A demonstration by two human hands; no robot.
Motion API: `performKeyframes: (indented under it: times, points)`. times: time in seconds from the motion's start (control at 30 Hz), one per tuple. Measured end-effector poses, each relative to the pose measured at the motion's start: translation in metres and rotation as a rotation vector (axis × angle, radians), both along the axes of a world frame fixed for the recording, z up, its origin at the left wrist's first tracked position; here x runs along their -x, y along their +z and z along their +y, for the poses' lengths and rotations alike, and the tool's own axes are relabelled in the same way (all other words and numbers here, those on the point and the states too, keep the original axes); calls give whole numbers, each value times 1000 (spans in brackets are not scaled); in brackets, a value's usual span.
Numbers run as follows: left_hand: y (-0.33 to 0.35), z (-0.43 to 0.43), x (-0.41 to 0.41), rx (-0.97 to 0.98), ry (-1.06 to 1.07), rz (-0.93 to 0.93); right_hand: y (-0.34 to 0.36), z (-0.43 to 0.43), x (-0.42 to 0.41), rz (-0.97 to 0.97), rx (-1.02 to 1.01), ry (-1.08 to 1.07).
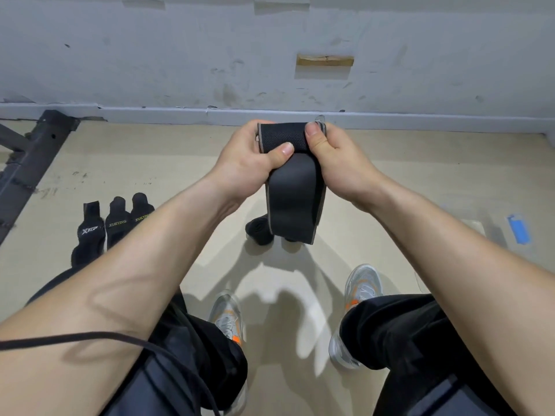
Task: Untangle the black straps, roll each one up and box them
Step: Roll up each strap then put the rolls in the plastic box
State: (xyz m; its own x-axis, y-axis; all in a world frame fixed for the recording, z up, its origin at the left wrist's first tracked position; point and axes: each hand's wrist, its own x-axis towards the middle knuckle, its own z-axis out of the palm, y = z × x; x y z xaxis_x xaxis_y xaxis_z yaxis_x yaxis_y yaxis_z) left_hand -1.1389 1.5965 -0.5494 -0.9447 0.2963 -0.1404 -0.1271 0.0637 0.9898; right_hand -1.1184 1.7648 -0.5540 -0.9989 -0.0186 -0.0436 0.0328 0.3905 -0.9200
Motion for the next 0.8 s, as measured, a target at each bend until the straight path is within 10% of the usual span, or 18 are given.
performKeyframes:
  times: [0.27,0.5,0.8]
  points:
    - [-3,-7,-2,104,-133,-32,2,2,-5,-14,-262,47]
    - [2,-4,-4,-224,-26,-324,-2,-2,-1,-74,336,11]
    - [21,-8,-9,-311,-70,-491,0,-1,-1,45,249,93]
